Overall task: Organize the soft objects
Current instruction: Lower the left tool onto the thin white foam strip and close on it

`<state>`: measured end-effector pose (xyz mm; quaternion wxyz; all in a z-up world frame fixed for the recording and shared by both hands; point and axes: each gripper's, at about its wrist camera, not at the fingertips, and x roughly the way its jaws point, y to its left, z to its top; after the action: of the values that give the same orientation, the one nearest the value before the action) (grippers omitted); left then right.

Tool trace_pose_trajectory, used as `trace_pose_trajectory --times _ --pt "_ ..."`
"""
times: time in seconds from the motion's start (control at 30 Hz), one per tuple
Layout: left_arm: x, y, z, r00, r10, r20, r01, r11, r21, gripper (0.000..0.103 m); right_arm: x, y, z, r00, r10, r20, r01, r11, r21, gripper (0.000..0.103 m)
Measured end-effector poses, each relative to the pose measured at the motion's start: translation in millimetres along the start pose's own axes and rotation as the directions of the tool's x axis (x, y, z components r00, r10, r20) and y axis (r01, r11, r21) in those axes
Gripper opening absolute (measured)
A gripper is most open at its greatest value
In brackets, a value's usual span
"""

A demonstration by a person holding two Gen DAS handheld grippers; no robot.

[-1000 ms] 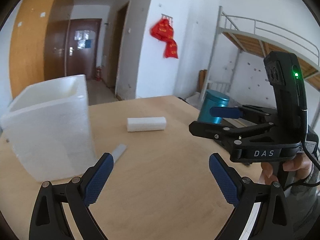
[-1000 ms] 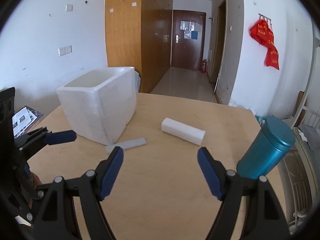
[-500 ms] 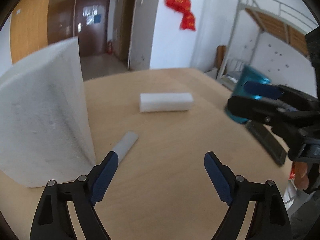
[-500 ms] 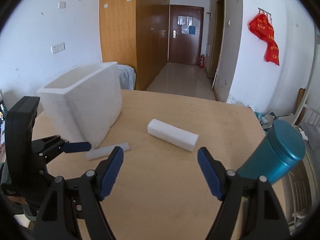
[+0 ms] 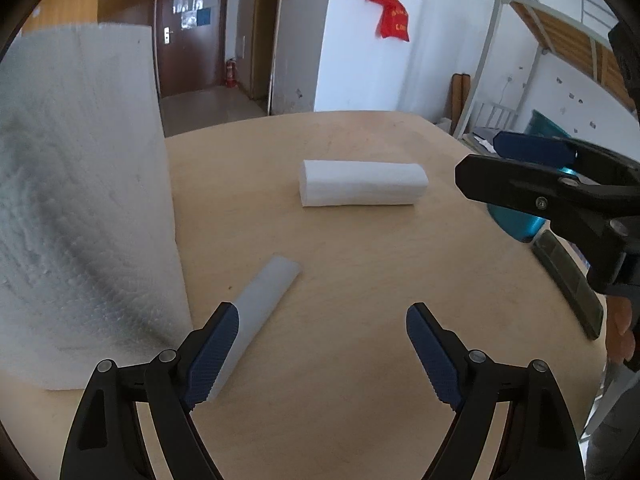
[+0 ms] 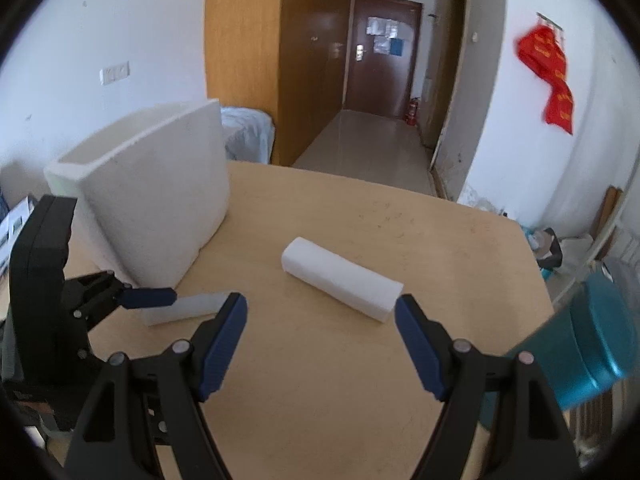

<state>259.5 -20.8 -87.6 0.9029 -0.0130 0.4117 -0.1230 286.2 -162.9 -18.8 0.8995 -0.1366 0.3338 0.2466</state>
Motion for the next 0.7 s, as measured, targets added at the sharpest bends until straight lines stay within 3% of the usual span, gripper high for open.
trace_pose_trajectory --times 0.33,0.6,0.7 --pt "3 4 2 1.0 0.005 -0.008 -0.005 1.0 0.013 0.086 34 0 6 0.997 0.016 -0.081 -0.026 0.993 -0.115 0.08" --pt "12 10 12 0.999 -0.023 -0.026 0.023 1.0 -0.002 0.086 49 -11 6 0.992 0.035 -0.118 -0.048 0.993 -0.107 0.08" --pt "16 16 14 0.999 0.004 -0.035 -0.004 1.0 -0.007 0.081 47 -10 4 0.993 0.034 -0.115 -0.046 0.993 -0.105 0.08"
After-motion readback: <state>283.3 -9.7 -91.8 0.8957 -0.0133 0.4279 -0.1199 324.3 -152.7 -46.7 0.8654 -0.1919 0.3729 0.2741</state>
